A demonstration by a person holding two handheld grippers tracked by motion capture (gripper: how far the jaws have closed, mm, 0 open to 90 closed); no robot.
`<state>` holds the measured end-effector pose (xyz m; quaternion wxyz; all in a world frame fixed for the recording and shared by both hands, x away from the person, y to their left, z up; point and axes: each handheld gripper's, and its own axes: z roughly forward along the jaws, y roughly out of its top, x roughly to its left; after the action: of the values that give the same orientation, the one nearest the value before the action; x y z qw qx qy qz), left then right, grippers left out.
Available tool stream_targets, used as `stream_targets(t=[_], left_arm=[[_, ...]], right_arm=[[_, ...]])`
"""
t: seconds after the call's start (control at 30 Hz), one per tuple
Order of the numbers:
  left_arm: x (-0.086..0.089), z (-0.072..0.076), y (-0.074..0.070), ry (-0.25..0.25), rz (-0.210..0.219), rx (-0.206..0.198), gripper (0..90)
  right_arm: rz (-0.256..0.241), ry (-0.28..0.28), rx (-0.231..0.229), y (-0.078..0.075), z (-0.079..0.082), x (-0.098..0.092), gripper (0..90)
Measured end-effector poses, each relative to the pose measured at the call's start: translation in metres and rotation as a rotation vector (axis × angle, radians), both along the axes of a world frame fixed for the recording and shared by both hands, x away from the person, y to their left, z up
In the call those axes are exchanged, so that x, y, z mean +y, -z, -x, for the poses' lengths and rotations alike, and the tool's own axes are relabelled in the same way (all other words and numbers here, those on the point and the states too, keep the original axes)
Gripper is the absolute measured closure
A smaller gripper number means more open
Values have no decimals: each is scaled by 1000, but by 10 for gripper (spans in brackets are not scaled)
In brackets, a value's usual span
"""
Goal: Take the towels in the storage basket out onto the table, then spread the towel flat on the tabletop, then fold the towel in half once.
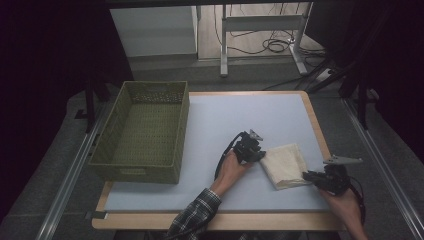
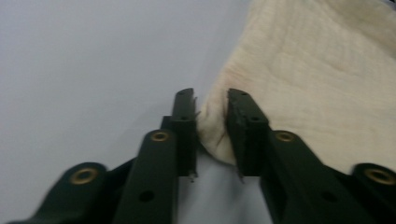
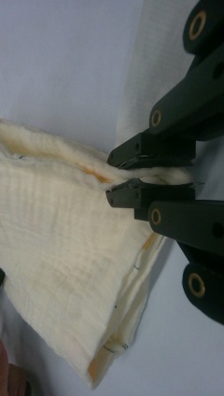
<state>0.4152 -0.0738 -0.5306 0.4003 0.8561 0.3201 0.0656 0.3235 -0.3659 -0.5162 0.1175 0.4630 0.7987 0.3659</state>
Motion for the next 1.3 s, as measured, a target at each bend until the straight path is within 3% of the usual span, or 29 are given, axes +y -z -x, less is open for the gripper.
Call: stream_targets(t=[0.07,0.17,0.27,0.43,0.63,1.03,1.3], left_arm=[[-1,0,0,14,9,11,822],[0,-1,-1,30,14,13,842],[3,-1,-4,32,36,-2,850],[6,-1,-12,37,48,-23,849],[14,3,-30,46,33,-65,845],[33,2,-46,27,12,-84,842],[53,2,-60,1,-20,-110,843]], right_arm=[[-11,1,4,0,0,-1,821],[-8,-3,7,-1,0,0,827],[11,-18,-12,-6,1,3,827],[5,-35,-43,-18,4,8,827],[4,-59,-65,-29,3,16,827],[-11,-112,-80,-39,0,36,827],[-6,-162,-104,-49,-7,60,826]])
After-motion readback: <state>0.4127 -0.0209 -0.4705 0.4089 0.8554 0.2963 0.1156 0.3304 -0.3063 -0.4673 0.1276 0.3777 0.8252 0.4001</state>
